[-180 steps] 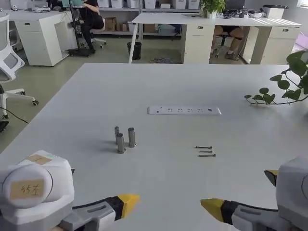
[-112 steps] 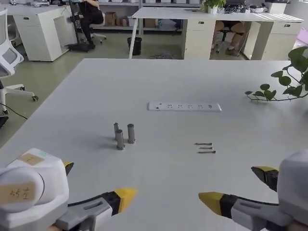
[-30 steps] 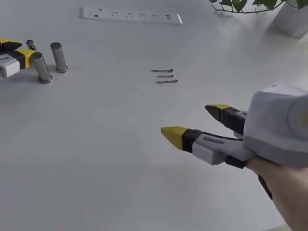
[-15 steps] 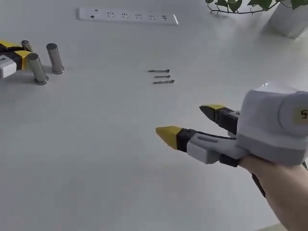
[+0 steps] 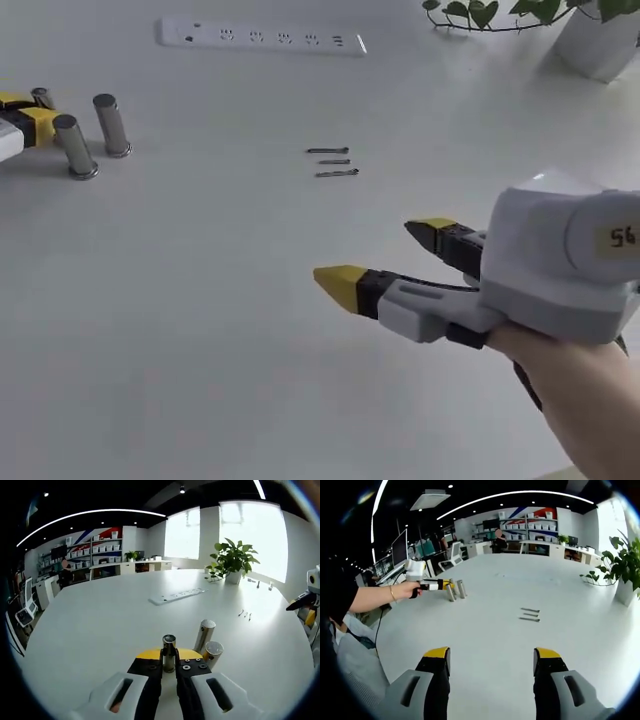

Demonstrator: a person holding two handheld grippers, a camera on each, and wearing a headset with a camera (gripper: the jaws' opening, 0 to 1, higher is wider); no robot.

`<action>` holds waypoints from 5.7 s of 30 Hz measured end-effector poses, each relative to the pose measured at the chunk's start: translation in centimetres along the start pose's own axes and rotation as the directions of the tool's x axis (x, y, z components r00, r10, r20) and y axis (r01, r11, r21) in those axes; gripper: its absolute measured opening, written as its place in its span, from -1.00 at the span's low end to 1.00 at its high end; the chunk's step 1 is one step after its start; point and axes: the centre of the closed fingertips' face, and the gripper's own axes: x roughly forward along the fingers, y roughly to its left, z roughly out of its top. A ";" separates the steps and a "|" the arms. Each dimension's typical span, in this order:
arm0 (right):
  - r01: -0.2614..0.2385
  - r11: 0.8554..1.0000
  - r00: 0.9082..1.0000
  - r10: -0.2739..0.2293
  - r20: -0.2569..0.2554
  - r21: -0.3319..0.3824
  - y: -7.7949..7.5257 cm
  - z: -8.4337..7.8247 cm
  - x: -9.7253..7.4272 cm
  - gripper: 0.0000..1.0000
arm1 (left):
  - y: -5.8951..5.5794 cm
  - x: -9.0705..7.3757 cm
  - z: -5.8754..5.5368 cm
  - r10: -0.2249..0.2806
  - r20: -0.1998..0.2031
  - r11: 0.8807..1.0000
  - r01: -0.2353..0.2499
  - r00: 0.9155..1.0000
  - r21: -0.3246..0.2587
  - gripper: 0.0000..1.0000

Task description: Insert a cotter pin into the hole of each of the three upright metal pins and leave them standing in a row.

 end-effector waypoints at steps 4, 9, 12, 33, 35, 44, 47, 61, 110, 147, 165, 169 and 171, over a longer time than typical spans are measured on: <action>-0.003 1.000 1.000 0.003 0.000 -0.004 0.1 0.0 -0.1 0.29 | 0.3 -0.5 -0.3 0.015 -0.022 1.000 -0.014 1.000 0.026 -0.86; -0.011 1.000 1.000 0.011 -0.001 -0.007 0.3 0.0 -0.2 0.29 | -0.3 -1.5 -0.6 0.011 -0.053 0.997 -0.007 0.999 0.079 -0.86; -0.018 1.000 1.000 0.018 0.003 -0.009 0.5 0.1 -0.2 0.29 | -0.6 -2.0 -0.8 0.005 -0.055 0.997 0.000 0.998 0.079 -0.87; -0.047 0.998 0.999 0.048 0.004 -0.052 0.3 -0.6 -1.6 0.25 | -5.9 -5.7 -2.1 -0.030 -0.068 0.994 0.037 0.997 0.104 -0.87; -0.051 0.997 0.999 0.051 0.005 -0.056 0.4 -0.7 -1.7 0.23 | -6.8 -6.0 -1.9 -0.046 -0.063 0.993 0.053 0.997 0.105 -0.87; -0.100 0.990 0.995 0.100 -0.011 -0.094 1.6 -1.1 -2.1 0.17 | -10.8 -6.1 -1.4 -0.120 -0.049 0.986 0.125 0.992 0.111 -0.87; -0.103 0.990 0.995 0.102 -0.010 -0.095 1.8 -1.1 -2.2 0.17 | -12.0 -5.8 -1.3 -0.144 -0.053 0.981 0.149 0.988 0.123 -0.87; -0.110 0.990 0.994 0.110 -0.005 -0.090 1.9 -1.1 -2.7 0.06 | -17.4 -4.0 -1.8 -0.254 -0.073 0.953 0.263 0.964 0.153 -0.87; -0.109 0.990 0.994 0.107 -0.031 -0.089 0.9 -1.1 -2.6 -0.21 | -19.0 -2.6 -1.2 -0.247 -0.040 0.947 0.250 0.968 0.202 -0.52; -0.152 0.900 0.971 0.059 -0.232 -0.410 -7.0 4.2 6.1 -0.80 | -20.0 -10.1 -0.7 0.007 -0.058 1.000 -0.005 0.998 0.031 0.15; -0.215 0.842 0.932 0.026 -0.361 -0.495 -9.8 3.1 11.1 -0.93 | -19.7 -10.7 -2.2 0.035 -0.081 0.999 -0.034 0.996 0.013 0.14; -0.247 0.829 0.922 0.041 -0.385 -0.501 -10.2 3.4 12.5 -0.95 | -20.0 -10.6 -2.5 0.019 -0.085 1.000 -0.018 0.996 0.008 0.14; -0.253 0.818 0.917 0.033 -0.397 -0.516 -10.4 3.4 12.8 -0.95 | -20.1 -10.5 -2.6 0.015 -0.087 1.000 -0.014 0.996 0.012 0.14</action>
